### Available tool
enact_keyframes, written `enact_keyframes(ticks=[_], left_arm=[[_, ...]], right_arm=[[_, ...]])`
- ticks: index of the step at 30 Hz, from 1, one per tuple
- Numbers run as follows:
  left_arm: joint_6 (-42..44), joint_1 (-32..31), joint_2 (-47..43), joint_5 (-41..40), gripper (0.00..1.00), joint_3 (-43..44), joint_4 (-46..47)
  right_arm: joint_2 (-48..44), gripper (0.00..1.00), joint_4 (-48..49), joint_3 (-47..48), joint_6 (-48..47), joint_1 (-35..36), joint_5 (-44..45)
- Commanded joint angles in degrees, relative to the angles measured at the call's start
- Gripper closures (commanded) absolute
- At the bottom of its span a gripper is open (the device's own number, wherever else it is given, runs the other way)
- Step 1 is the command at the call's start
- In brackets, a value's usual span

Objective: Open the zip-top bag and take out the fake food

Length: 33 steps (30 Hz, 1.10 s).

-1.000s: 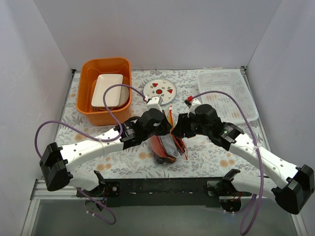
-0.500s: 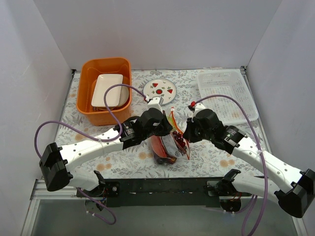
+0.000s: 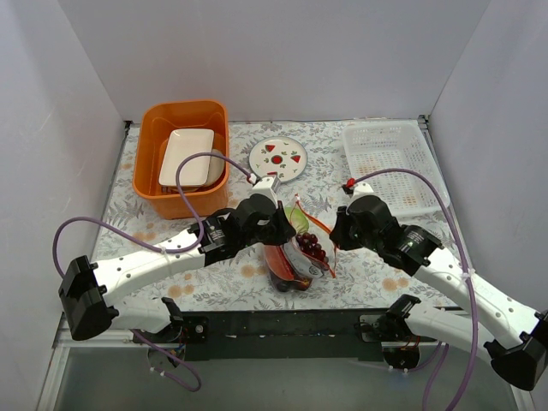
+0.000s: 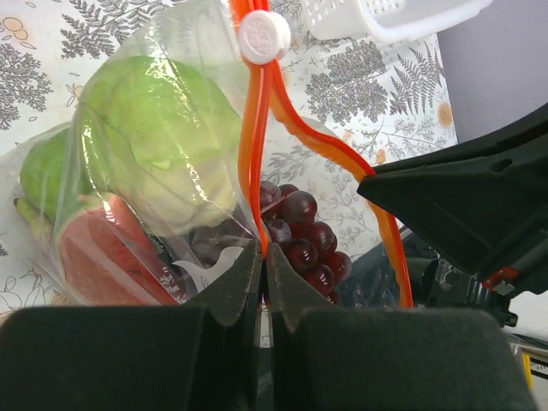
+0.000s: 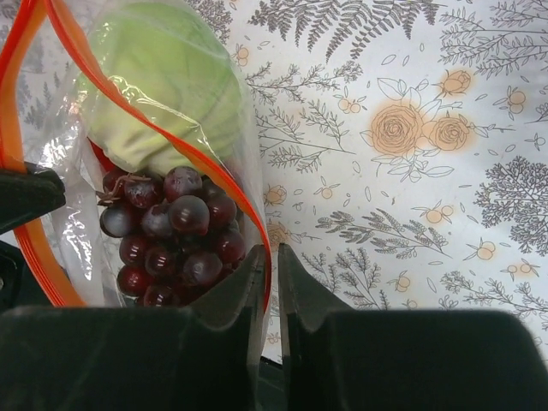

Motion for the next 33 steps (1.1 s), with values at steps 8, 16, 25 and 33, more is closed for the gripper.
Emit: enact_keyframes(ticks=[8, 16, 25, 33], left_arm=[[0.7, 0.2, -2.0, 2.9, 1.0, 0.7, 0.7], [1.3, 0.3, -2.1, 3.3, 1.0, 1.4, 0.8], [1.6, 0.3, -2.2, 4.0, 1.0, 2.0, 0.8], [1.8, 0.3, -1.9, 4.4, 1.0, 2.5, 0.8]], right_arm=[[-0.5, 0.72, 2.8, 10.3, -3.5, 5.0, -4.4], [4.9, 0.73, 9.4, 6.0, -4.5, 5.7, -6.8], [11.0, 0.66, 12.0, 6.1, -4.7, 5.0, -7.9], [12.0, 0.6, 15.2, 4.0, -4.9, 2.9, -11.0]])
